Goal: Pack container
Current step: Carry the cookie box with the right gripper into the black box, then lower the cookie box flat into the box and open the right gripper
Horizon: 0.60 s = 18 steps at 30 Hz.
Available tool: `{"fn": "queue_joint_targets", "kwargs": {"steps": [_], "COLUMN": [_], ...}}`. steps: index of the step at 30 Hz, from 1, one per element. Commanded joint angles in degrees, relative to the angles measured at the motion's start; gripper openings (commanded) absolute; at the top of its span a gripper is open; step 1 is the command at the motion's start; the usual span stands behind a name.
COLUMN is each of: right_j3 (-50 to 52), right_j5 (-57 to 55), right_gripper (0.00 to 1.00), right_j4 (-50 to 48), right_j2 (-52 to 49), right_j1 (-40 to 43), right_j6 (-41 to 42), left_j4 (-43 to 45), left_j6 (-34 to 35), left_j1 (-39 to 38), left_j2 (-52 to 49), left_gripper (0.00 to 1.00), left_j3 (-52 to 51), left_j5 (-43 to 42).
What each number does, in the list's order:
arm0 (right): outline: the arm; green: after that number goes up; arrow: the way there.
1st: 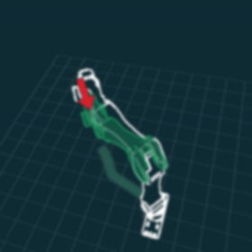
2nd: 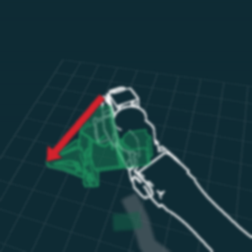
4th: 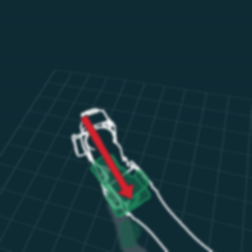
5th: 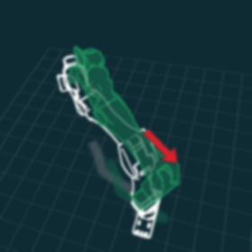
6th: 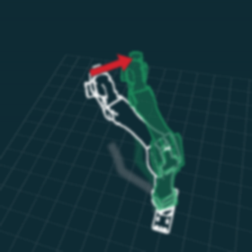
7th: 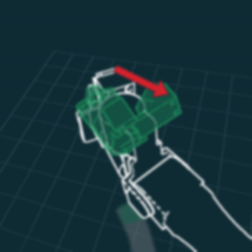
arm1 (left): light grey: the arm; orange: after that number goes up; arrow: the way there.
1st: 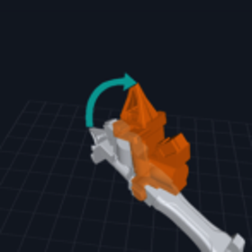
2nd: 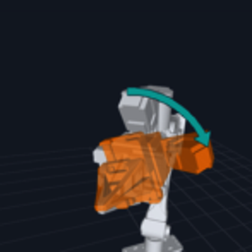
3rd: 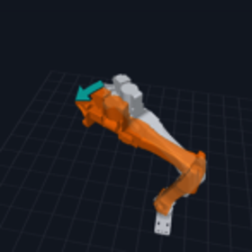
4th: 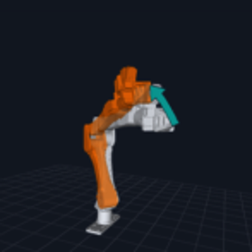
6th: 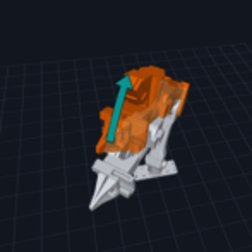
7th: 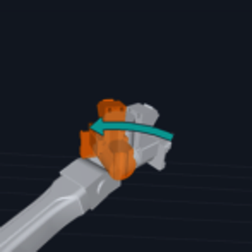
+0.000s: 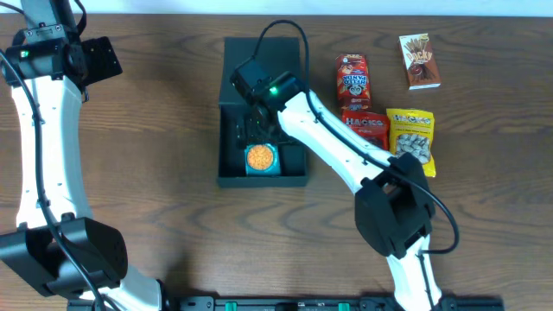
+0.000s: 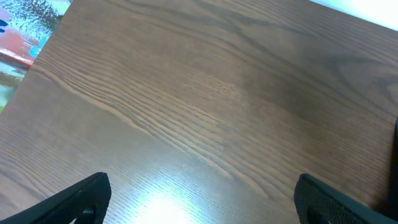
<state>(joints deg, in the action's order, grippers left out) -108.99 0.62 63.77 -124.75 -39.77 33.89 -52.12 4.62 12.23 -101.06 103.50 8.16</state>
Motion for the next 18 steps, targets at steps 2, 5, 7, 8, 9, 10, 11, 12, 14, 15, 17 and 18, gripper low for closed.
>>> {"fn": "queue_joint_targets", "kwargs": {"steps": [2, 5, 7, 8, 9, 10, 11, 12, 14, 15, 17, 18], "right_j3": [0.00, -0.48, -0.50, -0.48, -0.48, -0.48, -0.46, -0.46, -0.33, 0.11, 1.55, 2.67], "right_j5": [-0.33, -0.35, -0.39, -0.46, -0.98, -2.21, -3.91, -5.84, -9.16, -9.68, -10.49, -11.15], "right_gripper": [0.99, 0.98, 0.81, 0.71, 0.52, 0.31, 0.18, 0.09, 0.02, 0.02, 0.02, 0.02], "right_j4": [-0.98, -0.96, -0.44, 0.04, 0.85, 1.49, 1.88, 2.08, 2.19, 1.77, 1.07, 0.59], "right_j2": [0.68, 0.68, 0.68, 0.68, 0.68, 0.68, 0.68, 0.68, 0.68, 0.66, 0.66, 0.66], "right_j1": [-0.46, -0.15, 0.00, 0.15, 0.42, 0.59, 0.72, 0.83, 1.09, 1.11, 1.11, 1.11], "right_j6": [-1.31, -4.57, -6.51, -7.02, -6.99, -6.97, -6.97, -6.97, -6.95, -6.99, -7.04, -7.04], "left_j4": [-0.13, -0.13, -0.15, -0.15, -0.15, -0.20, -0.26, -0.33, -0.33, -0.28, -0.20, -0.15], "left_j6": [-0.39, -0.42, -0.42, -0.39, -0.39, -0.39, -0.39, -0.39, -0.39, -0.37, -0.39, -0.39], "left_j1": [0.17, 0.17, 0.17, 0.17, 0.17, 0.17, 0.17, 0.17, 0.17, 0.17, 0.17, 0.17], "left_j2": [-0.52, -0.52, -0.52, -0.52, -0.52, -0.52, -0.52, -0.52, -0.52, -0.52, -0.52, -0.52], "left_gripper": [0.95, 0.95, 0.95, 0.95, 0.95, 0.95, 0.95, 0.95, 0.95, 0.95, 0.95, 0.95], "left_j3": [0.15, 0.15, 0.15, 0.15, 0.15, 0.15, 0.15, 0.15, 0.15, 0.15, 0.15, 0.15], "left_j5": [0.79, 0.79, 0.79, 0.79, 0.76, 0.68, 0.33, -0.28, -1.33, -1.90, -2.05, -2.03]}}
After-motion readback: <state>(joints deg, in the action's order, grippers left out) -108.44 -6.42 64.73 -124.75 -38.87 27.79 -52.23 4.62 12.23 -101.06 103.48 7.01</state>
